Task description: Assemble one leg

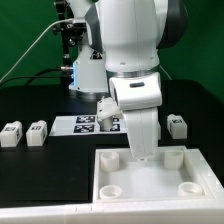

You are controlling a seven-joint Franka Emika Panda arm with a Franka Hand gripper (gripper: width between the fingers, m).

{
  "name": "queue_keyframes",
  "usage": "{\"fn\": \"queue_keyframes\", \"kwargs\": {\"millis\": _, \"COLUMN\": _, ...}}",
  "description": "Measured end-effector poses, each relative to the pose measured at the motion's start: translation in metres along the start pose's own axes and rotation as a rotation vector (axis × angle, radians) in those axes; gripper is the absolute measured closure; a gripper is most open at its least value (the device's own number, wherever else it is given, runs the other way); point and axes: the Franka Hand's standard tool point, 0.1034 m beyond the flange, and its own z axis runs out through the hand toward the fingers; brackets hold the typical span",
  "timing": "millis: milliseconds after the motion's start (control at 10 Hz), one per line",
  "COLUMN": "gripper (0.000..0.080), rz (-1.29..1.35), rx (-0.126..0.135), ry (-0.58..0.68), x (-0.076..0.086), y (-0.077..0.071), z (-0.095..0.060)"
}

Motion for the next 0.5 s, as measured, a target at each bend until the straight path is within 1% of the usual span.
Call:
{"fn": "queue_keyframes", "kwargs": {"millis": 100, "gripper": 0.0381, "rz": 0.0, "rx": 0.0, "ry": 0.0, "x": -0.0002, "y": 0.0, "z": 0.0}}
{"fn": "queue_keyframes", "kwargs": {"millis": 200, "gripper": 0.0248, "rz": 0.001, "rx": 0.0, "ry": 0.0, "x": -0.0003, "y": 0.0, "z": 0.0}}
{"fn": "queue_keyframes", "kwargs": {"millis": 300, "gripper": 0.0248, "rz": 0.001, "rx": 0.0, "ry": 0.0, "x": -0.0005, "y": 0.0001, "z": 0.0}}
{"fn": "queue_keyframes", "kwargs": {"millis": 400, "gripper": 0.0167, "rz": 0.001, "rx": 0.0, "ry": 0.0, "x": -0.0007, "y": 0.0001, "z": 0.0}}
{"fn": "queue_keyframes", "kwargs": {"millis": 500, "gripper": 0.0155, "rz": 0.002, "rx": 0.0, "ry": 0.0, "x": -0.001, "y": 0.0001, "z": -0.0001}}
